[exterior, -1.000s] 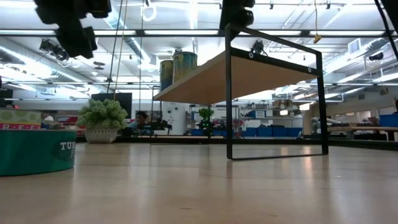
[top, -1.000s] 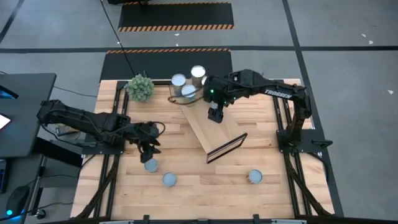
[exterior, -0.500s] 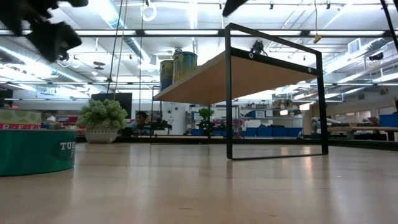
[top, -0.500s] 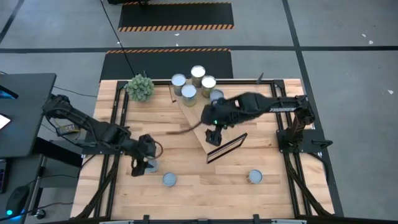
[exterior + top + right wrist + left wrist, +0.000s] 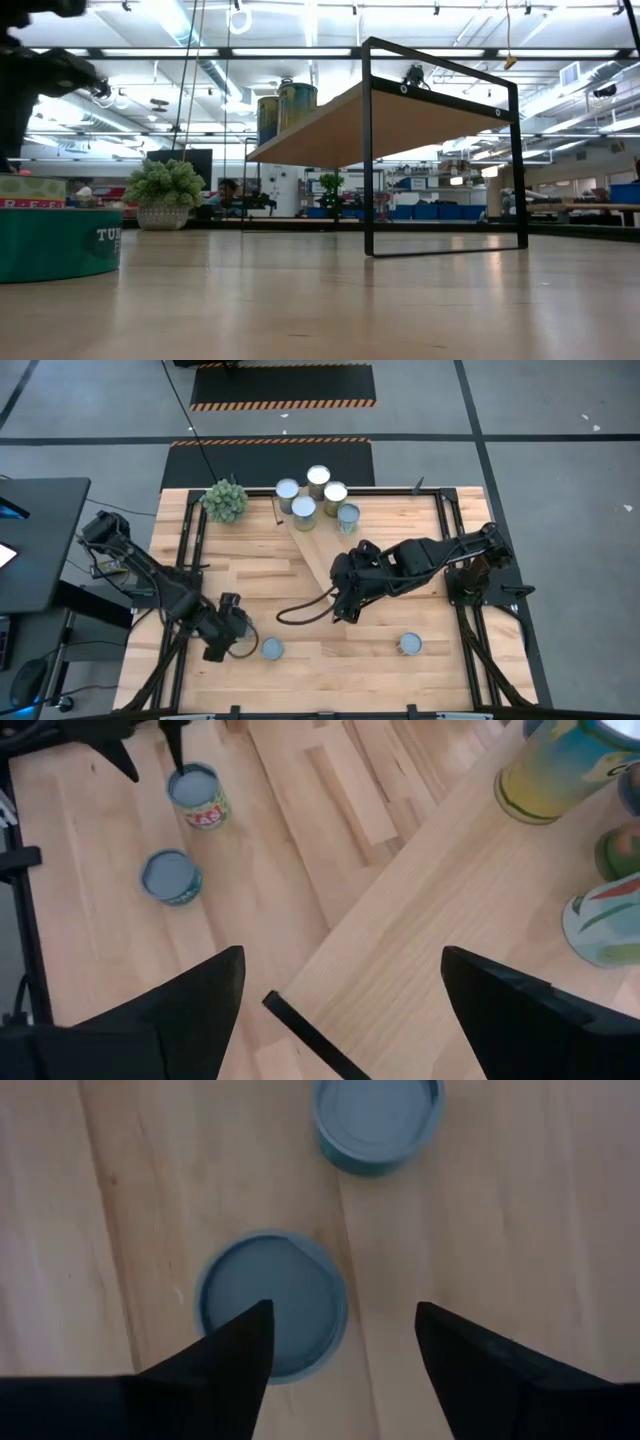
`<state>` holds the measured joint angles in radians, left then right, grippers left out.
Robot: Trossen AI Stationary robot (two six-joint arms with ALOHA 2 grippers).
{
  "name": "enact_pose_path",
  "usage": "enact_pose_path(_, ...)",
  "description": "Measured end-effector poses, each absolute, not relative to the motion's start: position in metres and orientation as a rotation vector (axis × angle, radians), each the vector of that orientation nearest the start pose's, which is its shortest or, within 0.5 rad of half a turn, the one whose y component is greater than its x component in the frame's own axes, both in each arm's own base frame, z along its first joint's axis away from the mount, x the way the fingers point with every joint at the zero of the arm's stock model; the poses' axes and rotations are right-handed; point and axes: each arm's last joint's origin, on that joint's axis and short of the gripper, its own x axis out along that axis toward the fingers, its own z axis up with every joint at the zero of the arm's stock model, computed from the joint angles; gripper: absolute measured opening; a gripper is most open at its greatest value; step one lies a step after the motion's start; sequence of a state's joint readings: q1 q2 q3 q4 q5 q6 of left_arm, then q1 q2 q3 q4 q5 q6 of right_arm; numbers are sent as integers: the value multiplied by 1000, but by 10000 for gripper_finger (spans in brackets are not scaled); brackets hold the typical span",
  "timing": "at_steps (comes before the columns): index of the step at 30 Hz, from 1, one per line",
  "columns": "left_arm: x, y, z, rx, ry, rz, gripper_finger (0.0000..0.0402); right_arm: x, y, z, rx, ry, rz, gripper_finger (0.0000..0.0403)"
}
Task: Pick and place cans onto a shelf
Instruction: Put the canned peas on the shelf
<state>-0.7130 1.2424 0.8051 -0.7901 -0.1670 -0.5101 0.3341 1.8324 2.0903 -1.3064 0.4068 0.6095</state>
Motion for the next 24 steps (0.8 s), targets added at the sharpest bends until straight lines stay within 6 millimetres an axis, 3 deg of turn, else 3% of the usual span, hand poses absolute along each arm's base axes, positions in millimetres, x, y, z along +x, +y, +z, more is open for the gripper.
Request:
enact_pose_path(12, 157, -168, 185, 398, 1161, -154, 170, 341, 105, 397, 171, 903, -366, 345)
enact_pose_path(24, 160, -173, 171, 443, 1184, -113, 98, 342, 102, 397, 174, 904, -371, 345)
